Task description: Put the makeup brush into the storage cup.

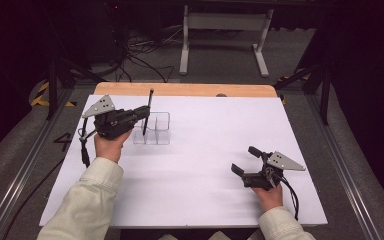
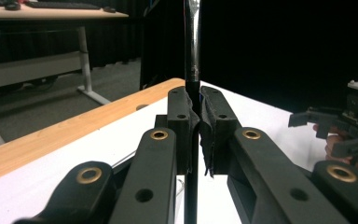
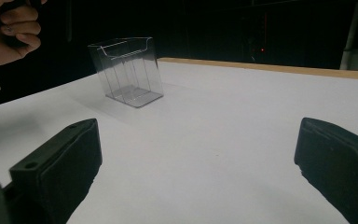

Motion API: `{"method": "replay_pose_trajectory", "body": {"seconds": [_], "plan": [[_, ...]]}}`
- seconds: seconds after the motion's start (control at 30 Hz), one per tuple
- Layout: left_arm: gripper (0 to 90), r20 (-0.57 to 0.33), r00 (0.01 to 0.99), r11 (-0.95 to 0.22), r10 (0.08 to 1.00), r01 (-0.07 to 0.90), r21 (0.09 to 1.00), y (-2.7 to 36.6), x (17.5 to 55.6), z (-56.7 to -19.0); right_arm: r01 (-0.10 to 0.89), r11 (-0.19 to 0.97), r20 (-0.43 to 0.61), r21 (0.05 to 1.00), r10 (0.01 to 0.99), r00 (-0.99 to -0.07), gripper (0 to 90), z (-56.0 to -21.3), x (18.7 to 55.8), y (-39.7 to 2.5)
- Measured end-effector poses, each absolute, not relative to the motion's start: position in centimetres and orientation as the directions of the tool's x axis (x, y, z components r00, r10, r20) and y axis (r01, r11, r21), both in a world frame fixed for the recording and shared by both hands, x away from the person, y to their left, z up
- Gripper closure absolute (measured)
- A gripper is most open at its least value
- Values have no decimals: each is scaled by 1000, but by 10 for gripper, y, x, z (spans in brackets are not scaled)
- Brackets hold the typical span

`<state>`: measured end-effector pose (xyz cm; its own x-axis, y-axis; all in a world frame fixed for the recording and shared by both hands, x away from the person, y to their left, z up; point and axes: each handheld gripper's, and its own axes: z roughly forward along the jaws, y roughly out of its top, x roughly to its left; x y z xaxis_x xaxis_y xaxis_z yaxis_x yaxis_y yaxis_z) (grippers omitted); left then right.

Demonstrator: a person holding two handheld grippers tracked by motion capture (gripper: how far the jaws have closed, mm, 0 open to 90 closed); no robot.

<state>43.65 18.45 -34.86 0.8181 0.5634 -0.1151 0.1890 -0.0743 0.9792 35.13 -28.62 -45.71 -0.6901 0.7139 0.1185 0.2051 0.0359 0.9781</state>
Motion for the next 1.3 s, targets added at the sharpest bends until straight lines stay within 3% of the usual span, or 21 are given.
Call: {"method": "replay_pose_trajectory", "body": {"seconds": [0.33, 0.8, 1.0, 1.3], "plan": [[834, -157, 796, -17, 584, 205, 979, 187, 446, -354, 206, 33, 121, 978, 712, -691, 11, -457, 351, -286], [834, -94, 773, -9, 627, 128, 992, 182, 454, -359, 206, 32, 123, 978, 710, -693, 11, -457, 352, -287], [834, -23, 761, -30, 648, 56, 998, 180, 455, -362, 207, 31, 125, 978, 708, -695, 11, -457, 352, -287], [833, -43, 736, -27, 675, 83, 996, 182, 464, -372, 208, 29, 127, 978, 706, -697, 11, -457, 351, -286]]}}
